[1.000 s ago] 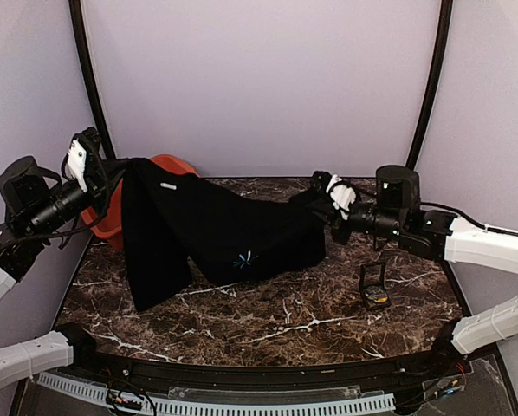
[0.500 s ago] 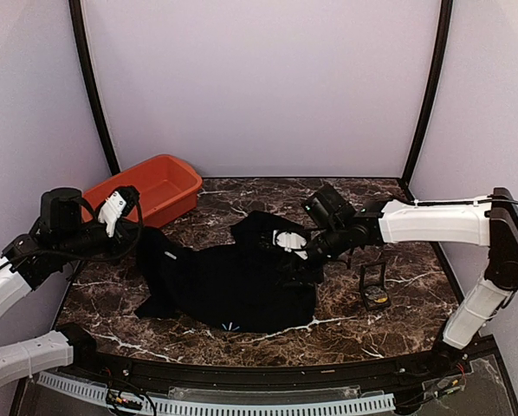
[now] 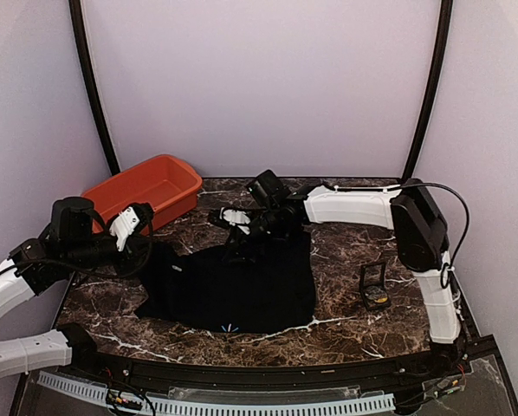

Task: Pin the brooch onto the clothing
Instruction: Place the crumpled clothing at the center of the board, then pick up the crumped clothing from the center of the board.

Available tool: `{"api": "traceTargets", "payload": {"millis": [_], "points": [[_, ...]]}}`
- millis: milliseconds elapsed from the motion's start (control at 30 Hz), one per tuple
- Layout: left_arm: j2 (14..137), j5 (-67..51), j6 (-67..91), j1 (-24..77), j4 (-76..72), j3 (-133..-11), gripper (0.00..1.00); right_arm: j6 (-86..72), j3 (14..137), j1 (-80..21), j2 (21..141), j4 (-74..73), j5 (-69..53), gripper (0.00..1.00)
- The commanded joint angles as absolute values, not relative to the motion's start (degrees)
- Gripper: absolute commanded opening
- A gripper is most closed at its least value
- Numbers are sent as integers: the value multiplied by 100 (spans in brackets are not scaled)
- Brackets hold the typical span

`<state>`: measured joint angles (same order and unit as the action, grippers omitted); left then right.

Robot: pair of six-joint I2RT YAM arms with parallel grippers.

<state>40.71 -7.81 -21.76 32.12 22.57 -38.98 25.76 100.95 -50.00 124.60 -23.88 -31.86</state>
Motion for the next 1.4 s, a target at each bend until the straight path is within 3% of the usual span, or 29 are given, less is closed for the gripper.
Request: {"api": "traceTargets", "payload": {"millis": [0,300,567,733,1033,1300,1367], "points": [[3888,-584,-2234,3250,2183,-3768,1,2427,10692,-5027,13089,-2690,-3685,60],[3878,-536,-2230,3270,2123,-3720,1,2365,11030,-5027,13586,-2737,-4038,52],[3876,-491,-2224,3276,2108,-3709,1,2352,11083,-5027,13670,-2741,-4347,22],[3902,-501,-2223,3275,2109,-3724,1,2328,11140,-5014,13705,-2742,-4018,31],[3879,-510,-2224,3278,2109,-3718,1,2239,11311,-4966,13902,-2767,-3831,32],[3834,-503,-2207,3278,2071,-3675,1,2349,11276,-4966,13930,-2870,-4146,22],[3820,-501,-2198,3278,2069,-3666,1,2364,11276,-4948,13933,-2919,-4208,15]]}}
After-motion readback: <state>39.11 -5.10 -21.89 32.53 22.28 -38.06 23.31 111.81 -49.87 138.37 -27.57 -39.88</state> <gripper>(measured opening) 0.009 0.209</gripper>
